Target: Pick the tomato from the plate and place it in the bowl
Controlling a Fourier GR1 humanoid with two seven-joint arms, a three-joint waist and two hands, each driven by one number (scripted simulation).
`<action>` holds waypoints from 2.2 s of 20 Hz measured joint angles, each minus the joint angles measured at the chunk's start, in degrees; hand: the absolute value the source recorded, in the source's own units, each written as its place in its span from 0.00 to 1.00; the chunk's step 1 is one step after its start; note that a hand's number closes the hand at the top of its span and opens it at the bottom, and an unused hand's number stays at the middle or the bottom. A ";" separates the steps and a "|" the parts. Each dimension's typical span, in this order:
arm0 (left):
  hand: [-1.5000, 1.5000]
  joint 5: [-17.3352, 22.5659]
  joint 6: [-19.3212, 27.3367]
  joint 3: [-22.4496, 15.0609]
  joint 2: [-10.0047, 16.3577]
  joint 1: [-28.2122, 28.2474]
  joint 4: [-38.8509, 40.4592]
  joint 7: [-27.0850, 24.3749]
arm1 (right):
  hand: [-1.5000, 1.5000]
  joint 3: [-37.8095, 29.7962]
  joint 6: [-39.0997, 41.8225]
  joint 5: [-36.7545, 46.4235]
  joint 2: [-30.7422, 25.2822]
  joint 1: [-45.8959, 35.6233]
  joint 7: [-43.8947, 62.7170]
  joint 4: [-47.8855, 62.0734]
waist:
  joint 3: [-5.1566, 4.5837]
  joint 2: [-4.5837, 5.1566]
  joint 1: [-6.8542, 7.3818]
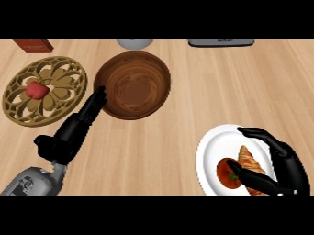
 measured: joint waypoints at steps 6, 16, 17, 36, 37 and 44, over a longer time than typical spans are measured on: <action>0.50 -0.49 -1.29 -0.39 -0.70 -0.46 -0.87 1.54 | 0.00 1.50 -4.30 12.85 -6.60 2.27 2.12 -2.55 | -0.06 0.05 0.73; 0.50 -0.82 -1.61 -0.50 -1.28 -0.20 -1.75 2.68 | 0.00 5.99 9.28 28.02 -26.16 2.91 29.18 -12.76 | -0.40 -0.01 1.13; 0.50 -0.91 -1.53 -0.48 -1.39 -0.25 -1.77 2.82 | 0.00 6.72 11.87 28.14 -27.27 2.62 32.63 -14.71 | -0.40 0.01 1.23; 0.50 -6.06 -6.10 3.82 -6.28 0.58 -0.19 3.64 | 0.00 17.40 36.19 33.80 -15.12 -4.05 71.20 -31.80 | 0.00 0.19 1.39; 0.50 -6.50 -6.09 3.70 -6.73 1.18 -1.18 4.15 | 0.00 17.66 36.01 35.17 -14.64 -3.51 70.92 -32.05 | 0.01 0.18 1.39; 0.50 -8.39 -8.58 6.27 -8.14 2.53 -0.65 3.07 | 0.00 18.89 30.54 45.47 -10.94 -0.90 64.93 -28.01 | 0.03 0.18 1.35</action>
